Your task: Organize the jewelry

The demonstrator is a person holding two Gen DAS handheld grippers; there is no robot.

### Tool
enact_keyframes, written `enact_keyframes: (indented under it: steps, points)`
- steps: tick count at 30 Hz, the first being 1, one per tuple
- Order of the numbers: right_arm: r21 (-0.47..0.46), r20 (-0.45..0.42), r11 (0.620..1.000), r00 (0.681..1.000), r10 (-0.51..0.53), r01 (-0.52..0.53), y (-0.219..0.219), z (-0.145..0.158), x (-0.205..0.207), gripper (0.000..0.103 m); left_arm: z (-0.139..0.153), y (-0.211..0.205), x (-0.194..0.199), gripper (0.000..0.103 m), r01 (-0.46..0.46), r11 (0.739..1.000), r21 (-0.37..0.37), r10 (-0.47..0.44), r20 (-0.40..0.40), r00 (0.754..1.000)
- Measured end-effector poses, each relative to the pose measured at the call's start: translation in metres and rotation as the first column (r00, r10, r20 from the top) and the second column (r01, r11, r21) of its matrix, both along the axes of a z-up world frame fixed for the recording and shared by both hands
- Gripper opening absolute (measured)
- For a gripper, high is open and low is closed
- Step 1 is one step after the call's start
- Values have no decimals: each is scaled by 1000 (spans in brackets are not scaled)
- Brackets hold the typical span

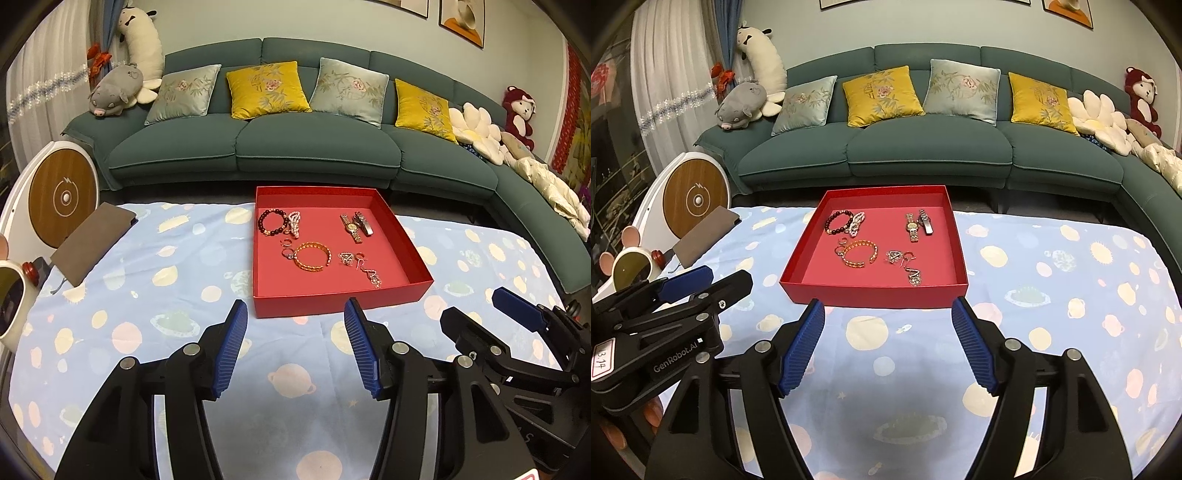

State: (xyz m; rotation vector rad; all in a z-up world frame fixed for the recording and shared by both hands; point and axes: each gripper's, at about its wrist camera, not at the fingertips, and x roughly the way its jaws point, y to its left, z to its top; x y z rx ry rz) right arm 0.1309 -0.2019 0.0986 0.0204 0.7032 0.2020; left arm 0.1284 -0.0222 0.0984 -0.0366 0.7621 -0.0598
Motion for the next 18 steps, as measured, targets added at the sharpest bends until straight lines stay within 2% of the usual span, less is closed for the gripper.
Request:
enact_keyframes:
  steps: [18]
  points:
    - [-6, 1, 1000, 1000, -13, 13, 11, -6, 0, 72, -3, 7, -3, 53, -60, 997, 48, 59, 17, 998]
